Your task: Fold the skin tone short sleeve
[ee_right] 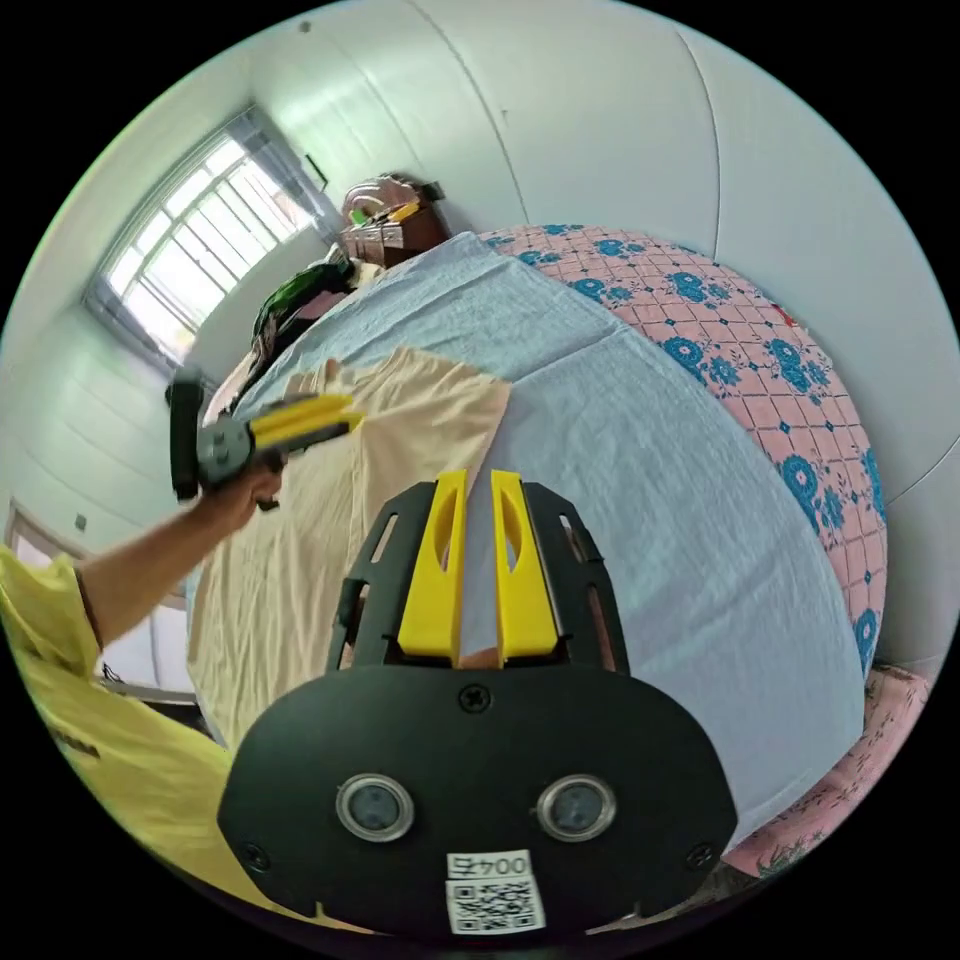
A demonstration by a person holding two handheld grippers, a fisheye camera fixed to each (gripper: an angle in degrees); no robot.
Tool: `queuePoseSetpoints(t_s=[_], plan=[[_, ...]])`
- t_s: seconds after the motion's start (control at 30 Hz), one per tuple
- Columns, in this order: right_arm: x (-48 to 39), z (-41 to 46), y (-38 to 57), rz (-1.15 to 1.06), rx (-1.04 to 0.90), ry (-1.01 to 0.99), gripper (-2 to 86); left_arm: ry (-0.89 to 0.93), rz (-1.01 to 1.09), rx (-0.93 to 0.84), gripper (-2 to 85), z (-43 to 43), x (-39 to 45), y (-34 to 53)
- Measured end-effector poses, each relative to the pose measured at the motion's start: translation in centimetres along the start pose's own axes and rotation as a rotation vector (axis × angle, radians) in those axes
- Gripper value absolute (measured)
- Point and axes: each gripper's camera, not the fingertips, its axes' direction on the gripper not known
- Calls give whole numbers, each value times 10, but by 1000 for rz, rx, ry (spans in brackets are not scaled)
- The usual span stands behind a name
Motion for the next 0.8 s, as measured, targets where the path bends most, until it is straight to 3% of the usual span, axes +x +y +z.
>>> queuePoseSetpoints(t_s=[0.1, 0.3, 0.4, 0.57, 0.73, 0.8], plan=[[-37, 4, 46, -91, -31, 61, 45, -53, -64, -11, 34, -14, -9, -1], [-81, 36, 75, -210, -113, 136, 15, 154, 31, -1, 8, -15, 12, -10], [-83, 42, 77, -180, -152, 118, 4, 115, 55, -115, 5, 5, 20, -11], [-107, 22, 86, -182, -64, 100, 11, 161, 70, -84, 3, -10, 15, -1], [-141, 58, 89, -190, -234, 164, 17, 159, 4, -102, 3, -25, -6, 13], [-150, 46, 94, -177, -188, 164, 2, 196, -9, -80, 3, -42, -17, 25]])
